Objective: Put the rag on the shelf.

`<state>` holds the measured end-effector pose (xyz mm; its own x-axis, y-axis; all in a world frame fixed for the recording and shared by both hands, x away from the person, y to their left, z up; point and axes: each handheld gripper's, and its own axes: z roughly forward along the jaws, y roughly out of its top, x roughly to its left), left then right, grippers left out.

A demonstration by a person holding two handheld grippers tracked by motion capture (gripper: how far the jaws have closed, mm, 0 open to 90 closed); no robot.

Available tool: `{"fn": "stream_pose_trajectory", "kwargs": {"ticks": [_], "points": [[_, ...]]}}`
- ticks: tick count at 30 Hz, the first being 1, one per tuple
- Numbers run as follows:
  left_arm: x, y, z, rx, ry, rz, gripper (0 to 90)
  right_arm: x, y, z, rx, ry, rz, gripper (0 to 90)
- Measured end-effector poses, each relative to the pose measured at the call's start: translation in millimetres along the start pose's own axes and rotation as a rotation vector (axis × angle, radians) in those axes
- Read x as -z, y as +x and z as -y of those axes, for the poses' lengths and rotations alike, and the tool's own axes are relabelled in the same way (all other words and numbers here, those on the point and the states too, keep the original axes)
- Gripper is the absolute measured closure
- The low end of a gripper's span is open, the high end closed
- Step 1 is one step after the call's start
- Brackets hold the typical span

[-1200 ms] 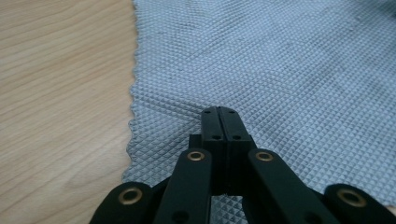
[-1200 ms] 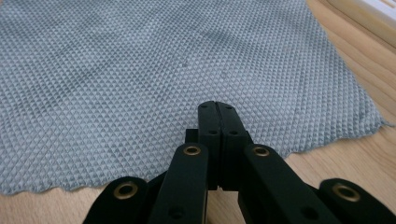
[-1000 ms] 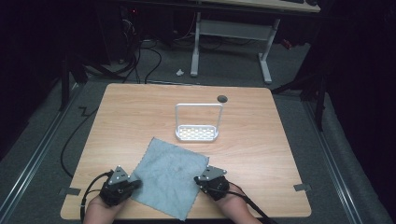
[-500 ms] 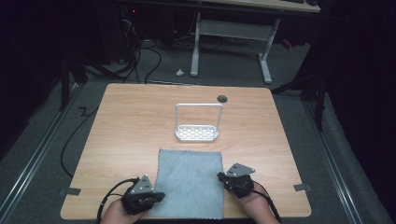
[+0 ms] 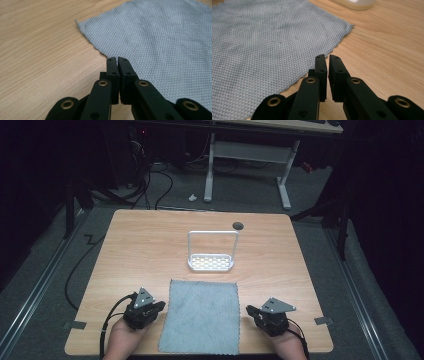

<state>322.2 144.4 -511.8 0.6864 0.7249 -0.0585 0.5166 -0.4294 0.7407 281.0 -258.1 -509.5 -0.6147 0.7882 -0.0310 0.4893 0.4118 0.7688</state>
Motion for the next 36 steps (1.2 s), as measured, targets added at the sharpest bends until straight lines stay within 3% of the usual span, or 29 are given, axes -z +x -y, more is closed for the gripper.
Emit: {"fn": "stream_pose_trajectory", "kwargs": {"ticks": [4,7,11,17,23,28,36], "points": [[-6.9,-7.8,-2.7,-0.019,0.016,0.026,86.9,-3.1,6.8,0.0,0.001,0.007,-0.024,86.4],[-14.6,-16.8,-3.2,-0.056,0.042,0.041,86.3,-9.7,17.3,-2.7,0.024,0.015,-0.058,86.4],[-21.0,-24.9,-1.5,-0.076,0.062,0.060,86.6,-25.4,32.3,-7.9,0.091,0.061,-0.063,86.5],[-22.3,-27.8,0.1,-0.079,0.054,0.080,86.5,-31.4,31.7,-6.2,0.093,0.083,-0.066,86.5],[-24.6,-36.9,0.1,-0.085,0.047,0.127,86.6,-26.8,28.4,-3.4,0.105,0.091,-0.039,86.5],[-27.2,-47.8,-0.4,-0.108,0.042,0.173,86.6,-14.7,16.0,6.5,0.052,0.095,-0.020,86.4],[-26.9,-55.3,1.8,-0.150,0.031,0.186,86.5,-6.9,14.4,11.8,0.047,0.104,-0.008,86.4]]}}
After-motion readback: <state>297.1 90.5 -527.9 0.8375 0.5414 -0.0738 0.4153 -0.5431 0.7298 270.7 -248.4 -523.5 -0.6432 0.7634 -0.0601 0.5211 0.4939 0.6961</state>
